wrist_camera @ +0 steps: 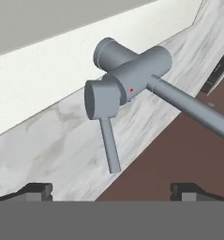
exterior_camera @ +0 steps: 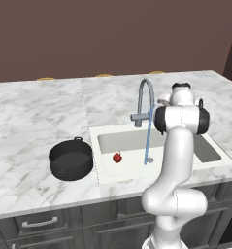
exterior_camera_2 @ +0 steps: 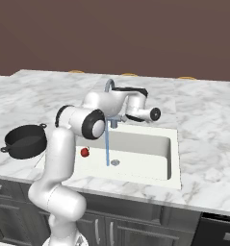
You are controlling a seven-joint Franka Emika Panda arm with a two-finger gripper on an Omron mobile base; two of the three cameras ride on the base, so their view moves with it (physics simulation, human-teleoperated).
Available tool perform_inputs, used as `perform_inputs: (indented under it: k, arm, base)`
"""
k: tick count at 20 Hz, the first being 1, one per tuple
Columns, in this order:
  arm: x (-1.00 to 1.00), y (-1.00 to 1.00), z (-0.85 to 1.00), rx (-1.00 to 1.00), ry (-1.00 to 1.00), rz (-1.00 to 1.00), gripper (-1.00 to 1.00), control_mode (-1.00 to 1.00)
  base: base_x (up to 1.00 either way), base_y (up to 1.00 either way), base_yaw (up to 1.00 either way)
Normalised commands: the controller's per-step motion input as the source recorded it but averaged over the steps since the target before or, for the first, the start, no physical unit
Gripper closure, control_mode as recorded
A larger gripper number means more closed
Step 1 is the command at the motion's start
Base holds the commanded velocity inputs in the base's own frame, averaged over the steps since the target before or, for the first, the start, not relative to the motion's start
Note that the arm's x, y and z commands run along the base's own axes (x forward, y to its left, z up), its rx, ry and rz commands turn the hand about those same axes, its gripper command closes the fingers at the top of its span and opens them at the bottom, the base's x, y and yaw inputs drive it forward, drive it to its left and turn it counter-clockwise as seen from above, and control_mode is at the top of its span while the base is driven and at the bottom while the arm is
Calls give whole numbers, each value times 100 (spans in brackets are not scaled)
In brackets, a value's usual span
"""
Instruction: Dump the bell pepper from the pot into the sink. Then turn on the water and wash the bell pepper. Then turn off the water and put the bell pepper back in the pot.
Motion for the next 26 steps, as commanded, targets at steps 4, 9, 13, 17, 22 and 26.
perform_inputs:
  k: [4,9,13,17,22,26]
  arm:
    - [-39,-14,8,1,0,0,-100,-100]
    - [-20,-2,0,-3,2,0,-100,-100]
    - [-2,0,0,-5,5,0,-100,-100]
    - [0,-3,-1,-3,8,0,-100,-100]
    - [0,-12,-18,-1,9,0,-100,-100]
    - [0,-14,-28,0,9,0,-100,-100]
  base:
    - [0,0,0]
    - [0,0,0]
    - [0,0,0]
    - [0,0,0]
    - [0,0,0]
    - [0,0,0]
